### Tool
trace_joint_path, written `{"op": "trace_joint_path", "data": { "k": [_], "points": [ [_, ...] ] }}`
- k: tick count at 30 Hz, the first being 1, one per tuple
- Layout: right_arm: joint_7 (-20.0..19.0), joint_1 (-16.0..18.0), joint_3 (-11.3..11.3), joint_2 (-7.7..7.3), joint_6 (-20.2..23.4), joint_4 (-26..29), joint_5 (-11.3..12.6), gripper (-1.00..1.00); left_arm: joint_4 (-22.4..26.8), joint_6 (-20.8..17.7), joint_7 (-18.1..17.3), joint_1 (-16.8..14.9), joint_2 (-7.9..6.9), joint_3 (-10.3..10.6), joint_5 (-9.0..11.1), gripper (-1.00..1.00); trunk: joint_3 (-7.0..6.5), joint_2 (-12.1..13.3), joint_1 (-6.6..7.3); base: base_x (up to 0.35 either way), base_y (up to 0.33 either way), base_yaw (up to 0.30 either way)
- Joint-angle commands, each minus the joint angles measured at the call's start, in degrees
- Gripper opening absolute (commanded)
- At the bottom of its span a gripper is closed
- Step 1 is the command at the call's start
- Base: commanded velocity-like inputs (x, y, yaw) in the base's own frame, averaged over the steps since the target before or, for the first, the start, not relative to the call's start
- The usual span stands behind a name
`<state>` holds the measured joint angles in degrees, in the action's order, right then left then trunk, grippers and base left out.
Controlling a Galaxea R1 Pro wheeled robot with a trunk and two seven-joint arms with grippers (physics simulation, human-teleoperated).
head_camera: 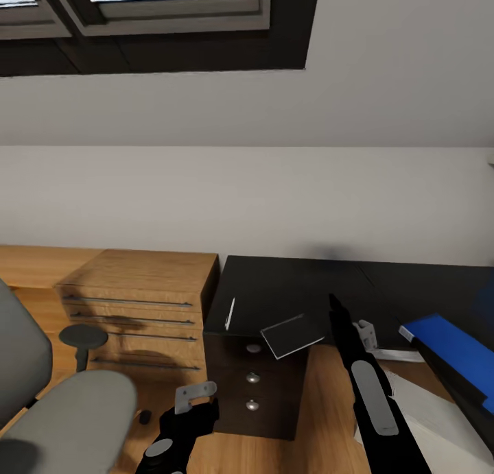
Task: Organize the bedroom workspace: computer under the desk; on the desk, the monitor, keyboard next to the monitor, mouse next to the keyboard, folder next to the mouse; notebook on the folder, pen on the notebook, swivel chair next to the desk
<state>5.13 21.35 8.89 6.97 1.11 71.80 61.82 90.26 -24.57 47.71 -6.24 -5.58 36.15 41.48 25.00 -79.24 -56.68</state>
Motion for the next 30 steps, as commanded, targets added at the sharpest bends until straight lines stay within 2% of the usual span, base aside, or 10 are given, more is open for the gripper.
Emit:
{"op": "trace_joint_path", "data": {
  "k": [1,11,30],
  "points": [
    [0.23,0.02,0.08,0.02,0.12,0.11,0.5,1.0,0.05,-0.14,0.45,-0.09,-0.05,0.14,0.29,1.0,0.07,-0.04,0.03,-0.305,0.0,0.269],
    [0.15,0.04,0.29,-0.11,0.12,0.12,0.5,1.0,-0.64,-0.05,0.23,-0.09,0.1,0.07,0.47,1.0,0.07,-0.04,0.03,-0.329,0.0,0.207],
    [-0.2,0.02,0.23,-0.38,0.2,0.3,0.49,1.0,-2.08,-0.04,0.1,-0.09,0.13,-0.02,0.49,1.0,0.07,-0.04,0.03,-0.307,0.0,0.016]
  ]
}}
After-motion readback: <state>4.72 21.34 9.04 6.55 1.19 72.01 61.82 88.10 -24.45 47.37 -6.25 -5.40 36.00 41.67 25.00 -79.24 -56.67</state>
